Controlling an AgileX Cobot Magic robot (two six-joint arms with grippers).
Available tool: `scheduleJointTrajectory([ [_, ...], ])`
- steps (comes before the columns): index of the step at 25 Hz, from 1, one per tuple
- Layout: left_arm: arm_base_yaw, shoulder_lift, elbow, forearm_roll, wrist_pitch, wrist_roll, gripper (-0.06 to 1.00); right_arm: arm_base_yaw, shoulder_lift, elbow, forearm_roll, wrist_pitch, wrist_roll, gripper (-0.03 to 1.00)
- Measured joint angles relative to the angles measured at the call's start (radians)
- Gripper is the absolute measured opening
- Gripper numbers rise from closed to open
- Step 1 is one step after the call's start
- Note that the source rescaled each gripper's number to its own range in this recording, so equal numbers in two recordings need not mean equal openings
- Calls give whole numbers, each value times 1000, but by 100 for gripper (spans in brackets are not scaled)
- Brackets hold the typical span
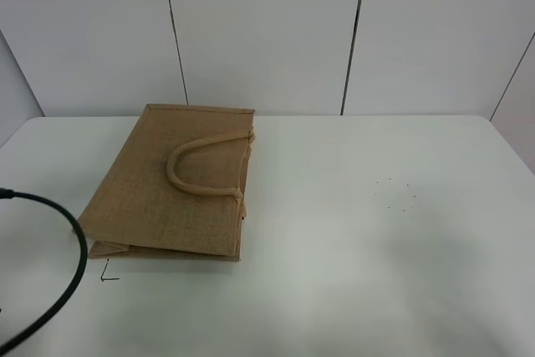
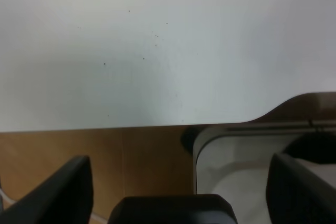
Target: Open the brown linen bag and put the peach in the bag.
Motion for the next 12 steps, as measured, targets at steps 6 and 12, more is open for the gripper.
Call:
scheduleJointTrajectory([
  [6, 0, -199, 8, 0, -6, 0, 91, 0, 0, 0, 3, 0, 0, 100],
  [12, 0, -331, 9, 3, -8, -6, 91, 0, 0, 0, 4, 0, 0, 100],
])
